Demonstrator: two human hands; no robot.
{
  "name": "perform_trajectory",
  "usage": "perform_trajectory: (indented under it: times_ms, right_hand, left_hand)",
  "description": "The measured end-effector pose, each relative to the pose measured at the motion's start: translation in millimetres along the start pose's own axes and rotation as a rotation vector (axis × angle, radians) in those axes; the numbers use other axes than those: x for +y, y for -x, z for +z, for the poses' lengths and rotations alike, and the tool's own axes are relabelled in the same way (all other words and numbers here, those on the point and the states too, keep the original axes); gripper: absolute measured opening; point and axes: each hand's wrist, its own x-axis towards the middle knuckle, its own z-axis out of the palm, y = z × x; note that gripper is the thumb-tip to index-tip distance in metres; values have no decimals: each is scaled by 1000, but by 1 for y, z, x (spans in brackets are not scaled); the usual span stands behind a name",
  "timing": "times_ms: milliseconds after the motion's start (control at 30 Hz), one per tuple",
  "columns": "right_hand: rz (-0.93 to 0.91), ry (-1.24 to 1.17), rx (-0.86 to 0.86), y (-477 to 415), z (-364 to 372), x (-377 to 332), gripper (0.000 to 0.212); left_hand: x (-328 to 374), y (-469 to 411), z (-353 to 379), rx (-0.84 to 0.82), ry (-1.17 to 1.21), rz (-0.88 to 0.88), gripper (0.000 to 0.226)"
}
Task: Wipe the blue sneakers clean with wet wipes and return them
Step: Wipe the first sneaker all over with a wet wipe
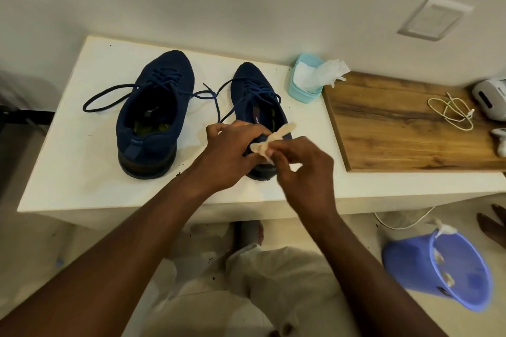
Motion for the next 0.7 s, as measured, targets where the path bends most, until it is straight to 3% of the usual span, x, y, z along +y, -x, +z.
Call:
perform_trajectory:
  times_ms: [100,267,400,533,700]
  right_hand:
    - [86,-12,141,-11,-15,16,9]
    - [95,-130,-24,0,-4,8,9]
    - [354,-193,-8,-8,-9,26,13]
    - [618,-416,-116,-4,-9,33,23]
    - [402,-394,121,-9,-17,22,10]
  left_hand:
    - [-1,0,-1,-6,17,-33,34]
    - [5,4,-6,42,-38,14,30]
    - [14,4,-5,58,-132,51,27]
    - [17,7,2,154,-101,94,22]
    - [31,4,-11,232,236,48,28]
